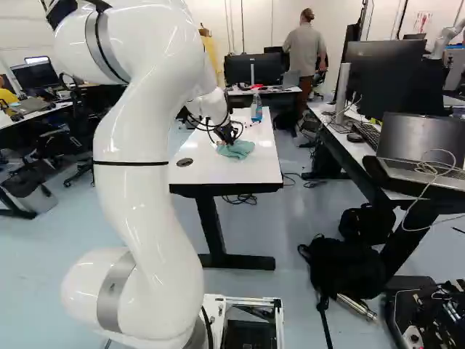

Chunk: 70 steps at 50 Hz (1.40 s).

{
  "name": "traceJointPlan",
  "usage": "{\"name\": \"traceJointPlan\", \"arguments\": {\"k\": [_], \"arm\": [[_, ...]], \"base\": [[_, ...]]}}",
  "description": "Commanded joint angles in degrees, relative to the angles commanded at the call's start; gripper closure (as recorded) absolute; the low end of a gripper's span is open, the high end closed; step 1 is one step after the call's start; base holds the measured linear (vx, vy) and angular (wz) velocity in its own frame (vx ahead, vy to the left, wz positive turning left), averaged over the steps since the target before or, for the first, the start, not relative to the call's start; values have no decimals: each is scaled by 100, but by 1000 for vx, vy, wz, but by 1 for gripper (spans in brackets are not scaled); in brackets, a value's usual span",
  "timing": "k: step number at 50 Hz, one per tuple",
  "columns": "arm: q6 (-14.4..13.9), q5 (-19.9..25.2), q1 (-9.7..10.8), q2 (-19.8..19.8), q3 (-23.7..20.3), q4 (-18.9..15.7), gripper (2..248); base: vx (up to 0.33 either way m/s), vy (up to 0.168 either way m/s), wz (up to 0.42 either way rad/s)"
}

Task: Clean the table with the green towel

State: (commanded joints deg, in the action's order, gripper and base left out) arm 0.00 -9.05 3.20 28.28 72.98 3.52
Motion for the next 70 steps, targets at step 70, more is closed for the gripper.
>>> {"name": "traceJointPlan", "arguments": {"k": [70], "arm": [[0,0,592,-1595,-1583,0,229]], "base": [[0,0,0]]}}
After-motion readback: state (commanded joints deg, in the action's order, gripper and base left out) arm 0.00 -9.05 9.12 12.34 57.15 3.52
